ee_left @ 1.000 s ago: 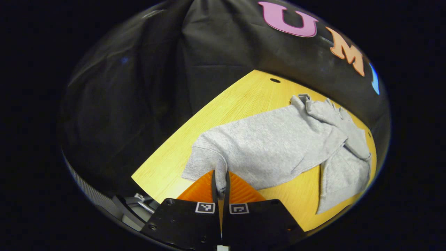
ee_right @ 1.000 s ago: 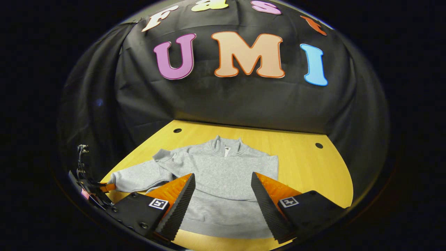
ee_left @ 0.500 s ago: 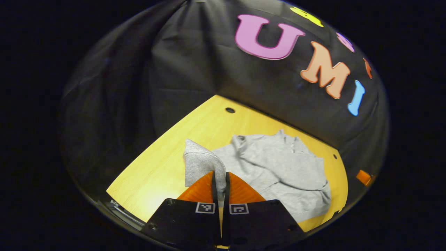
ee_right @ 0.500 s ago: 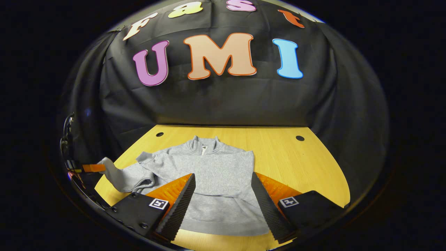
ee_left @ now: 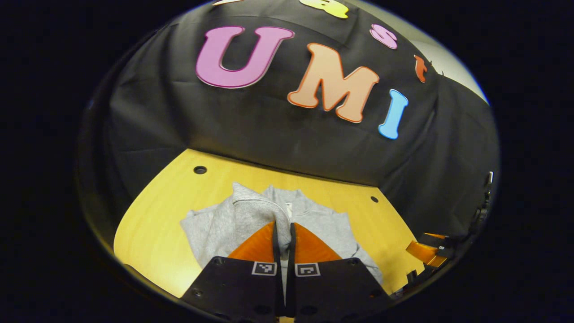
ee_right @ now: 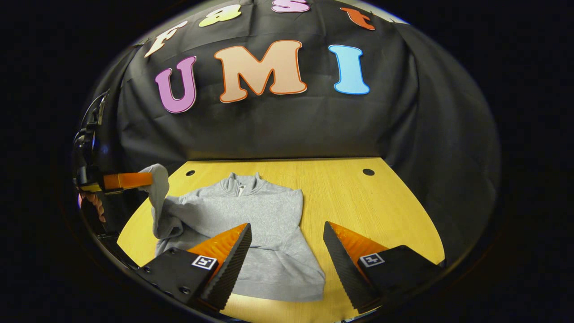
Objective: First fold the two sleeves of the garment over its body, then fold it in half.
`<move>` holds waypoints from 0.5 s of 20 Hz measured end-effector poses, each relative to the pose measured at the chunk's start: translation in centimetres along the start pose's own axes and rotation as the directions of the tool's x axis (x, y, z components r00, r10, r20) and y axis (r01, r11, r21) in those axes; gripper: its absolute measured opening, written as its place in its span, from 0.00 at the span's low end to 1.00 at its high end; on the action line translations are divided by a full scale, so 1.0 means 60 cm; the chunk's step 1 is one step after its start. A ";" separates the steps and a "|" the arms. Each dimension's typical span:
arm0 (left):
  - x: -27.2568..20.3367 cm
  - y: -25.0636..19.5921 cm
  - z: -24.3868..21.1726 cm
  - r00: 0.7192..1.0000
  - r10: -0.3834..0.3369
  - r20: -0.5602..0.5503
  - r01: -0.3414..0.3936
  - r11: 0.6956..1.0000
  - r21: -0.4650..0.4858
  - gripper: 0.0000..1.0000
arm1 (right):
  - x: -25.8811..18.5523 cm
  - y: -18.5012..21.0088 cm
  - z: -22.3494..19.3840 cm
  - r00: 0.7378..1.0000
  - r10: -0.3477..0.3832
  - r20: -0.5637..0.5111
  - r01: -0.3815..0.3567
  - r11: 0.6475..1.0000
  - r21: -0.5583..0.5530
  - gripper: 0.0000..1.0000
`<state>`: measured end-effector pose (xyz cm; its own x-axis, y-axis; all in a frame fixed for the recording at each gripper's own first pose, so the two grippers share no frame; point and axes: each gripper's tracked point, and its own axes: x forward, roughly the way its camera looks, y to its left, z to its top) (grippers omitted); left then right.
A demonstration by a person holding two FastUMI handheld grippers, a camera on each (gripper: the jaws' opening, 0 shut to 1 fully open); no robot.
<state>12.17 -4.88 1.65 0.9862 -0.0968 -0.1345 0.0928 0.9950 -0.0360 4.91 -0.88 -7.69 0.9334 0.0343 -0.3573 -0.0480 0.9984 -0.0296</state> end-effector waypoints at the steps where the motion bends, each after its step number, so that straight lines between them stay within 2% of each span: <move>1: 0.012 -0.021 0.002 1.000 -0.022 0.001 0.022 1.000 0.008 0.00 | 0.001 -0.006 -0.002 1.000 -0.001 -0.007 0.001 1.000 0.000 0.99; 6: 0.083 -0.134 0.014 0.991 -0.137 0.007 0.136 0.989 0.058 0.00 | 0.010 -0.031 -0.021 0.999 0.001 -0.040 0.000 1.000 0.006 0.99; 8: 0.112 -0.173 0.007 0.984 -0.178 -0.001 0.177 0.981 0.076 0.02 | 0.015 -0.042 -0.024 0.999 -0.002 -0.047 0.002 1.000 0.009 0.99; 10: 0.140 -0.207 -0.007 0.977 -0.214 -0.015 0.215 0.973 0.088 0.00 | 0.015 -0.052 -0.024 0.999 0.000 -0.051 0.001 1.000 0.015 0.99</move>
<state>19.24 -18.04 0.56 0.9411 -0.3082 -0.1389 0.3142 0.9491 0.0234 5.42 -4.03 -9.28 0.9142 0.0315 -0.4040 -0.0414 0.9990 -0.0157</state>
